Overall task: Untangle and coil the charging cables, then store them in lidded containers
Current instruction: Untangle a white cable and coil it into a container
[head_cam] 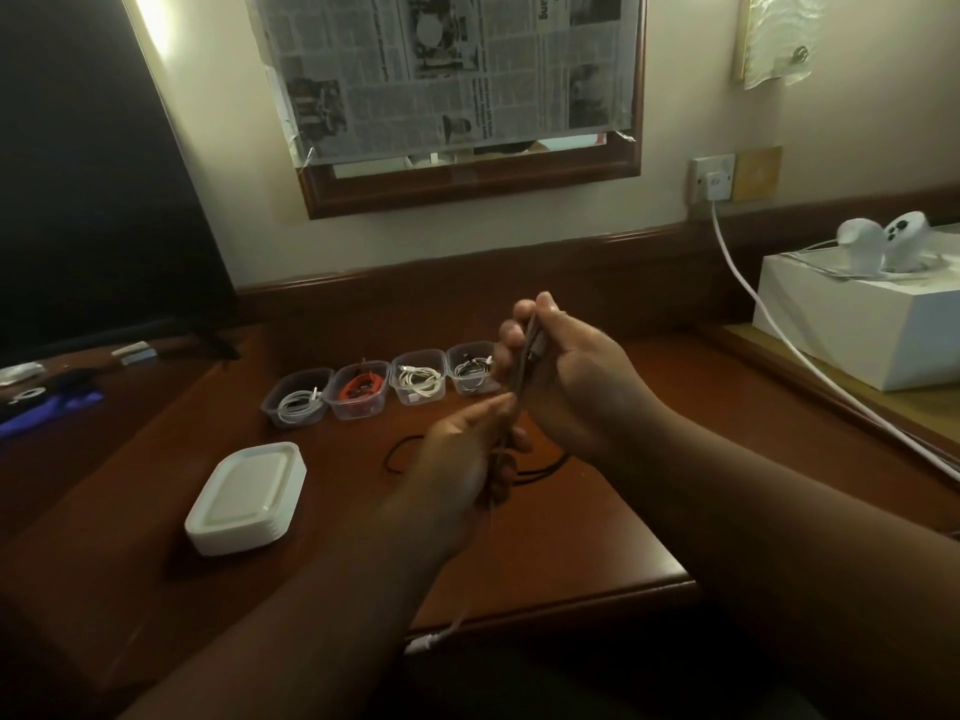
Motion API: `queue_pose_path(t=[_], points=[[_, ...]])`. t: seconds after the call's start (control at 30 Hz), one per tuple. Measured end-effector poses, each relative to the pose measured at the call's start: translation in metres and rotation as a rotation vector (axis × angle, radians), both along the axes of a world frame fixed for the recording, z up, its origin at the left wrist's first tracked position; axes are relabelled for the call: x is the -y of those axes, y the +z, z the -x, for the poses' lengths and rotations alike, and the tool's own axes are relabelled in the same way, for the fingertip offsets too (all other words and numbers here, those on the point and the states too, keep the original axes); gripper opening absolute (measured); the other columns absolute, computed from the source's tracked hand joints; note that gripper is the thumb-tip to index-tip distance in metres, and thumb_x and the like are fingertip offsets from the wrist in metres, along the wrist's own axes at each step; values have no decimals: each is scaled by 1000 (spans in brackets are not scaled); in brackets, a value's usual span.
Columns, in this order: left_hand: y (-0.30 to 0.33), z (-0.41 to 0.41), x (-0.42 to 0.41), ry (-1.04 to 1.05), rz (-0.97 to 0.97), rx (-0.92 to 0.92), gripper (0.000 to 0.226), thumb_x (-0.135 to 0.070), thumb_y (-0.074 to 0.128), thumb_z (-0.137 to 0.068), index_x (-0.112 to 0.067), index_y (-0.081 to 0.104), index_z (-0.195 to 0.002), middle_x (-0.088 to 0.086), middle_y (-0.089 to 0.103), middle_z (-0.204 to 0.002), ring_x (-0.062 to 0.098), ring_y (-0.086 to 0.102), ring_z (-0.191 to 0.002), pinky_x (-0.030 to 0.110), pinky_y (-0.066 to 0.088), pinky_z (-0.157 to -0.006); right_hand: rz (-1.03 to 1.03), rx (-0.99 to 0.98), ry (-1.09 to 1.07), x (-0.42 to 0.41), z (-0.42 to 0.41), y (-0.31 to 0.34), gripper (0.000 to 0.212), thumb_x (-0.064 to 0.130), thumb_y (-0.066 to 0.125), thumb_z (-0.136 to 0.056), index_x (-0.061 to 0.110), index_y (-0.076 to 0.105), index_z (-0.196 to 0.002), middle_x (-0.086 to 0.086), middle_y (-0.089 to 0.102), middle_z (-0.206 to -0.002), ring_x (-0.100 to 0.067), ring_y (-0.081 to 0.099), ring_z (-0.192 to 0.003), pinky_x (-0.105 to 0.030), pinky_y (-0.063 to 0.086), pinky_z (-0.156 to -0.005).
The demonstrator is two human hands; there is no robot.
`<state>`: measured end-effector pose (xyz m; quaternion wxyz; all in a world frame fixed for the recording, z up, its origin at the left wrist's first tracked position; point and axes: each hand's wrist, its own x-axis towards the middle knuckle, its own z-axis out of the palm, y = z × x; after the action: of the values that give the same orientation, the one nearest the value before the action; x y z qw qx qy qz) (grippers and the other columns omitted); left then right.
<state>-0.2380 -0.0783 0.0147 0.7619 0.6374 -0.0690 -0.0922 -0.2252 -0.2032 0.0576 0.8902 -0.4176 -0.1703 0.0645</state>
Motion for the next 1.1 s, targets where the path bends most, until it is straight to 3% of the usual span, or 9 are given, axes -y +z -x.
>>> queue_pose_path(t=[0.1, 0.23, 0.43, 0.57, 0.63, 0.77, 0.9, 1.03, 1.1], points=[[3, 0, -9, -110, -369, 188, 21, -19, 52, -102, -28, 69, -109, -4, 59, -67, 9, 42, -49, 22, 32, -46, 735, 333, -495, 4, -3, -3, 28, 22, 38, -106, 15, 56, -85, 0, 60, -73, -11, 59, -66, -29, 53, -62], [15, -17, -31, -6, -838, 727, 14, -20, 64, -96, -23, 73, -86, -10, 64, -66, 3, 54, -55, 13, 40, -53, 1365, 329, -435, -3, 0, -9, 25, 17, 41, -105, 17, 54, -84, 1, 51, -82, -13, 50, -73, -23, 37, -61], [17, -22, -37, 153, -761, 994, 16, -33, 78, -83, -17, 76, -81, -11, 72, -73, 3, 67, -69, 18, 48, -60, 1249, 74, -306, -4, -3, -4, 30, 21, 36, -106, 5, 57, -121, -3, 54, -89, -12, 45, -73, -23, 38, -66], [19, -22, -35, 191, -602, 904, 24, -30, 79, -83, -18, 64, -98, 2, 71, -73, 17, 70, -67, 41, 57, -61, 1142, 56, -87, 2, -5, -2, 56, 54, 31, -102, 9, 60, -85, -1, 45, -60, -12, 38, -47, -24, 35, -50], [19, -26, -38, 67, -581, 795, 35, -34, 78, -83, -23, 61, -111, 7, 70, -78, 23, 70, -71, 50, 57, -66, 1091, 93, 93, 10, -3, -1, 53, 50, 31, -104, 10, 56, -80, -2, 49, -59, -15, 43, -45, -27, 39, -50], [14, -32, -36, -98, -631, 835, 40, -55, 62, -84, -21, 68, -105, -2, 71, -88, 13, 68, -82, 35, 56, -72, 936, 32, 315, 22, -9, -1, 54, 45, 31, -105, 0, 57, -92, -14, 40, -60, -25, 58, -49, -34, 50, -54], [2, -51, -32, 23, -621, 871, 30, -57, 57, -85, -30, 67, -93, -6, 67, -82, 12, 65, -77, 33, 52, -66, 863, -15, 188, 10, -21, -10, 58, 47, 35, -104, -7, 54, -116, -15, 45, -60, -27, 62, -51, -30, 52, -50], [-11, -75, -29, 116, -529, 888, 22, -49, 57, -88, -33, 63, -75, -11, 63, -73, 6, 59, -68, 20, 44, -61, 768, -39, -74, -4, -36, -19, 42, 38, 41, -105, 2, 60, -94, -11, 54, -58, -22, 59, -47, -26, 47, -44], [-19, -88, -27, 137, -471, 832, 40, -51, 58, -88, -17, 59, -67, -2, 56, -65, 13, 53, -60, 32, 45, -56, 758, -10, -241, -5, -52, -26, 36, 32, 43, -104, 3, 61, -93, -13, 57, -61, -20, 58, -49, -28, 47, -47]])
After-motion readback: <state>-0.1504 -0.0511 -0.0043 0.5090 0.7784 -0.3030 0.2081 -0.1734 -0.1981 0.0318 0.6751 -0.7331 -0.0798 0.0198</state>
